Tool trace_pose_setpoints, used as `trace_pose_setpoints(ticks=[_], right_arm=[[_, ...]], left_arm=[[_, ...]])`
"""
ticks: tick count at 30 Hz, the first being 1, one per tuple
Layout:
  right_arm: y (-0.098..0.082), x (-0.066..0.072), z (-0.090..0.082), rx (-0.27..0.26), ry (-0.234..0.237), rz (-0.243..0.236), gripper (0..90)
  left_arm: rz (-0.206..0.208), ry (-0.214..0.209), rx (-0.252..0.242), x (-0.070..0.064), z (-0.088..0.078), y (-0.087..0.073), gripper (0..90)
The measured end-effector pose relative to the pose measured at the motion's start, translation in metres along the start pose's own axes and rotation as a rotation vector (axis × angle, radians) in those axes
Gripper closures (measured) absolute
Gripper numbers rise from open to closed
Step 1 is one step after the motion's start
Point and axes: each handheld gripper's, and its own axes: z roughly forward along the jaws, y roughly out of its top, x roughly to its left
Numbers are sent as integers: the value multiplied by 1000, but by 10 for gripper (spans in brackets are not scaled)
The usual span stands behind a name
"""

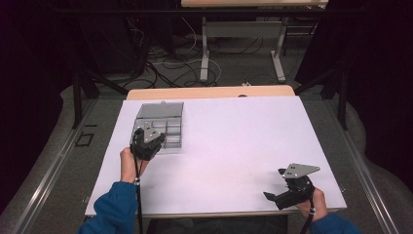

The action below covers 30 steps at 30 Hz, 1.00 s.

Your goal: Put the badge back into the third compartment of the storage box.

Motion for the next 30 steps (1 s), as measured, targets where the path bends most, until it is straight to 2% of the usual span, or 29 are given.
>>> trace_pose_setpoints(ticks=[3, 13, 15, 22, 23, 27, 30], right_arm=[[0, 0, 0, 1, 2, 3, 2], [0, 0, 0, 0, -1, -1, 2], [1, 0, -2, 20, 4, -8, 2], [0, 0, 0, 1, -1, -10, 2], [1, 0, -1, 13, 1, -10, 2], [1, -1, -2, 18, 4, -15, 2], [1, -1, -2, 18, 3, -14, 2]], left_arm=[[4, 1, 8, 1, 2, 3, 874], [-15, 8, -9, 9, 10, 9, 874], [-11, 11, -8, 11, 11, 10, 874], [-19, 16, -15, 15, 18, 16, 874], [-30, 14, -23, 15, 20, 16, 874], [-20, 17, -22, 16, 24, 18, 874], [-29, 20, -18, 16, 26, 19, 874]])
